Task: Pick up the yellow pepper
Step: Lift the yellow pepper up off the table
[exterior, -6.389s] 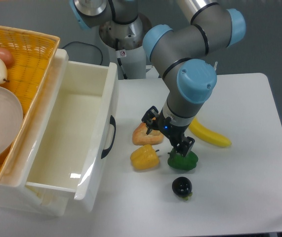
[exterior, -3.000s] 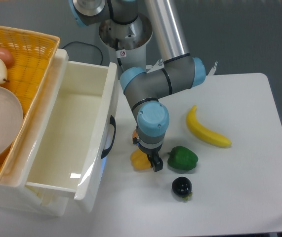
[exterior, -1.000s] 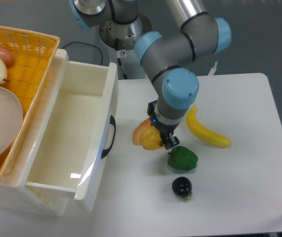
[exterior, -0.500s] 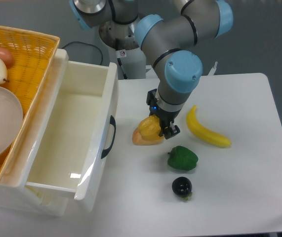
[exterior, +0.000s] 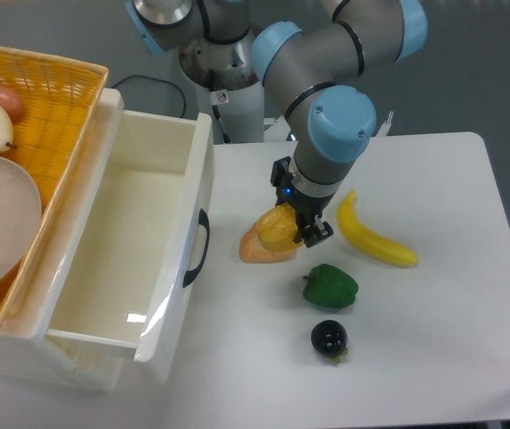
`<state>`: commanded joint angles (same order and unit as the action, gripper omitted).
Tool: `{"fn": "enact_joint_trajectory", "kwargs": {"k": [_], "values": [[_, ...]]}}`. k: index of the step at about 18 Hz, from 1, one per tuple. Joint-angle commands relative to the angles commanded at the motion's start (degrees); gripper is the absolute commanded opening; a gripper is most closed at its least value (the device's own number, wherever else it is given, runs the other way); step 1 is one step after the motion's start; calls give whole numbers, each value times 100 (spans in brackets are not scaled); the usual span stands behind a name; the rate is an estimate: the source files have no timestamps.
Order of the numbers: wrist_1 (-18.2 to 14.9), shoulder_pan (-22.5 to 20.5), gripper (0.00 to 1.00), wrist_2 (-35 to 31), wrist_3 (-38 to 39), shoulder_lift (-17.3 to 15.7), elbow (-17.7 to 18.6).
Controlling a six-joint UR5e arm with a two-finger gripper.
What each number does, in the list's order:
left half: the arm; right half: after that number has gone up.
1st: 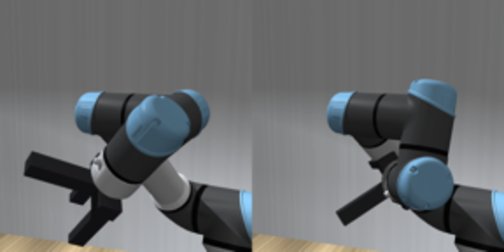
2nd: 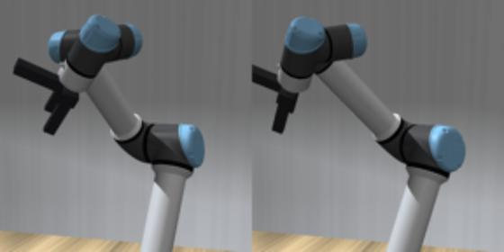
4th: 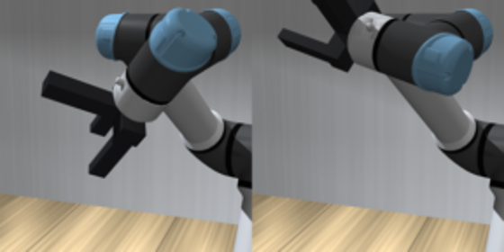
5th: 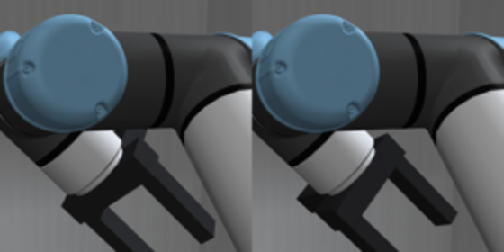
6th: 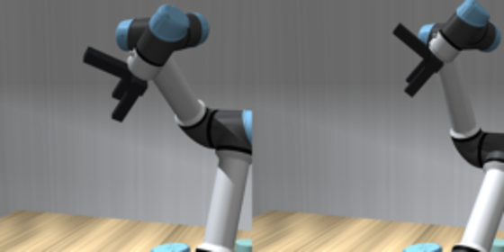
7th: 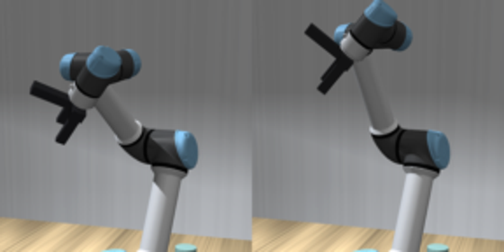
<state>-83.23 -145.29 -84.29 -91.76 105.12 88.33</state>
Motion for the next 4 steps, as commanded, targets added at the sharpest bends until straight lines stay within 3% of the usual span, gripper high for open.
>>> {"fn": "enact_joint_trajectory", "kwargs": {"k": [4], "values": [[27,27,20,-26,-61,9,0]]}}
